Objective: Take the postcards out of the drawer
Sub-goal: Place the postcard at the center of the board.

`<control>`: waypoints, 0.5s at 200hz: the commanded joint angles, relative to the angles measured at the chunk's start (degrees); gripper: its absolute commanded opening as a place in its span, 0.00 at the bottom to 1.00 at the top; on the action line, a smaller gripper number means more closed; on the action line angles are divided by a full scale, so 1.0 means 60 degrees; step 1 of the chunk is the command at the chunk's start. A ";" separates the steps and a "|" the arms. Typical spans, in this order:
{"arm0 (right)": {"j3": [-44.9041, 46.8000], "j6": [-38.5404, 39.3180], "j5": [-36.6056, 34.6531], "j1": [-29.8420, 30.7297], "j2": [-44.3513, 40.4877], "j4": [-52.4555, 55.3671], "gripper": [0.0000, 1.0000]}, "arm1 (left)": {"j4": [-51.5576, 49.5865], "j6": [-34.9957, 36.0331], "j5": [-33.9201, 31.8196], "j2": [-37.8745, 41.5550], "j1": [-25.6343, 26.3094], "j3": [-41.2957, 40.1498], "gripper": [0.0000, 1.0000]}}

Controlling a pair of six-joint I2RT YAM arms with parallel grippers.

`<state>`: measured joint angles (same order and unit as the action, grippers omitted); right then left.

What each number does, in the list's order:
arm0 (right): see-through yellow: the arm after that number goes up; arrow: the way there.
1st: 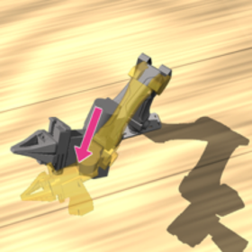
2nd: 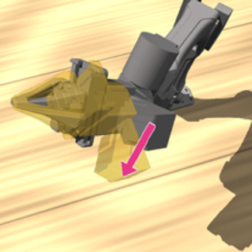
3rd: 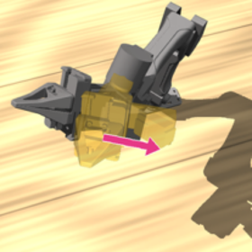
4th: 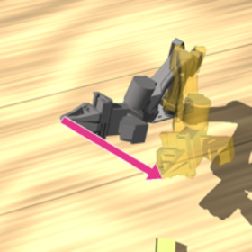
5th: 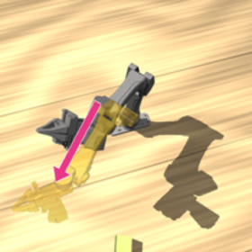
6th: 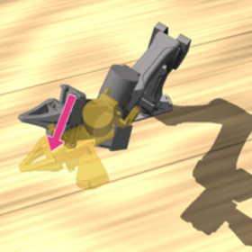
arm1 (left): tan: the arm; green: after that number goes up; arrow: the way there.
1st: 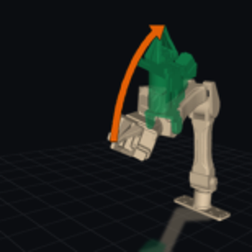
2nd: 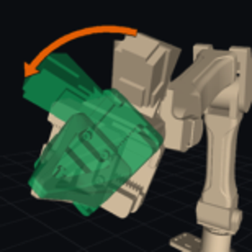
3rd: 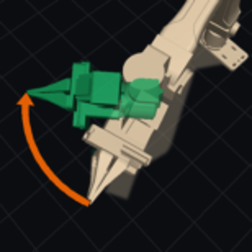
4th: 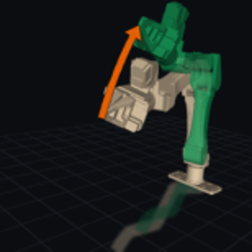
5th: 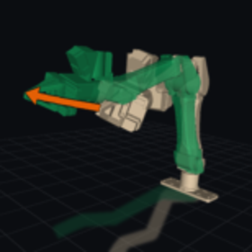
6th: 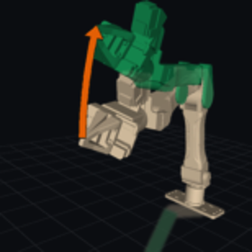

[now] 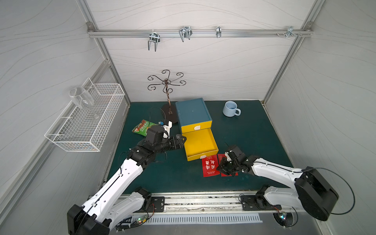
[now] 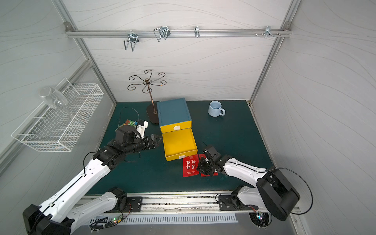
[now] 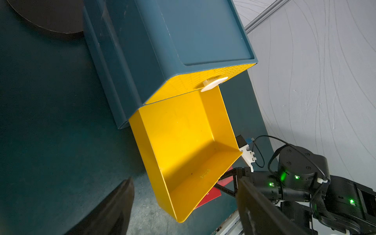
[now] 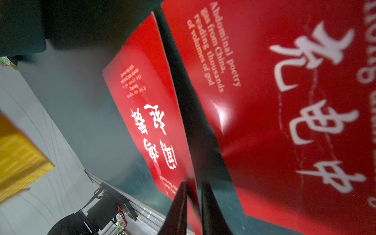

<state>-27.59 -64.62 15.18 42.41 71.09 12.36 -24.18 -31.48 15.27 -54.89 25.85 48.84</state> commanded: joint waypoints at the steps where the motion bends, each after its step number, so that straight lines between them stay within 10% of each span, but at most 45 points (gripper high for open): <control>1: -0.0205 0.0062 -0.0163 0.0058 0.0134 0.0135 0.18 | 0.0191 0.0208 0.0150 -0.0065 -0.0098 0.0422 0.84; 100: -0.0293 0.0164 -0.0371 0.0020 -0.0165 0.0769 0.33 | 0.0250 0.0179 0.0253 -0.0067 -0.0162 0.0400 0.84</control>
<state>-27.92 -64.45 14.13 42.41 71.37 13.67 -24.18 -31.48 15.94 -55.44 25.21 48.84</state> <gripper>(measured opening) 0.303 0.840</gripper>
